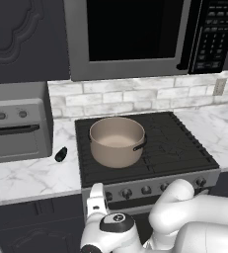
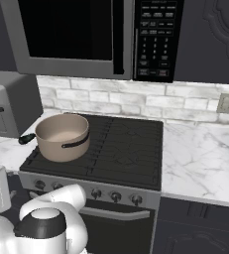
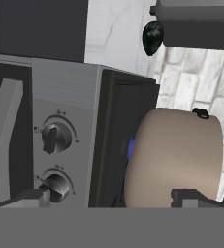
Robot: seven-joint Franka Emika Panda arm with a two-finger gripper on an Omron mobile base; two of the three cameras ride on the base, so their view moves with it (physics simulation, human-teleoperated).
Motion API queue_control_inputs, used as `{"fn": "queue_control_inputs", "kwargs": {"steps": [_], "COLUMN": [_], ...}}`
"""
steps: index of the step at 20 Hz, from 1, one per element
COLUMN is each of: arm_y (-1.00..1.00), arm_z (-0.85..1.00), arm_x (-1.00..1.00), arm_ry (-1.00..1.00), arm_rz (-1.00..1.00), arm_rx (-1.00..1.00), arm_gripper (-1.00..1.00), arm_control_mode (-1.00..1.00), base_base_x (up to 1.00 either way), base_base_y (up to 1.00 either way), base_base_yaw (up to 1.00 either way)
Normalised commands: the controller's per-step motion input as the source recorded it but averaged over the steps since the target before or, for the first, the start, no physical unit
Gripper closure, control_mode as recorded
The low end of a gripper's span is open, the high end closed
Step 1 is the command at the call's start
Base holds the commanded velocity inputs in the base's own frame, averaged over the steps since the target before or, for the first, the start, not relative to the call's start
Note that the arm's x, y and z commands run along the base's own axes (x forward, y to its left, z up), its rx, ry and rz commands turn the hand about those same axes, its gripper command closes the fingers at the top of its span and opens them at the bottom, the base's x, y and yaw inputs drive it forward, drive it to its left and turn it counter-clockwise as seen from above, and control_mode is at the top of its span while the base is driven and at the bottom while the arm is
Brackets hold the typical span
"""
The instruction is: Turn on the burner for the pot on the stove. Wait thirty seconds for the pot to heat up. Then add the eggplant to the pot.
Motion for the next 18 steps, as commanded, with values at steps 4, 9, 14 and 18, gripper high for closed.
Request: {"fn": "queue_control_inputs", "kwargs": {"steps": [4,9,14,18], "arm_y": [0.00,0.00,0.00,0.00], "arm_z": [0.00,0.00,0.00,0.00], "arm_x": [0.00,0.00,0.00,0.00], "arm_ry": [0.00,0.00,0.00,0.00], "arm_rz": [0.00,0.00,0.00,0.00], "arm_rx": [0.00,0.00,0.00,0.00], "arm_gripper": [-1.00,-1.00,-1.00,-1.00], "arm_control_mode": [-1.00,-1.00,-1.00,-1.00], "base_base_x": [0.00,0.00,0.00,0.00], "base_base_y": [0.00,0.00,0.00,0.00], "base_base_yaw": [0.00,0.00,0.00,0.00]}}
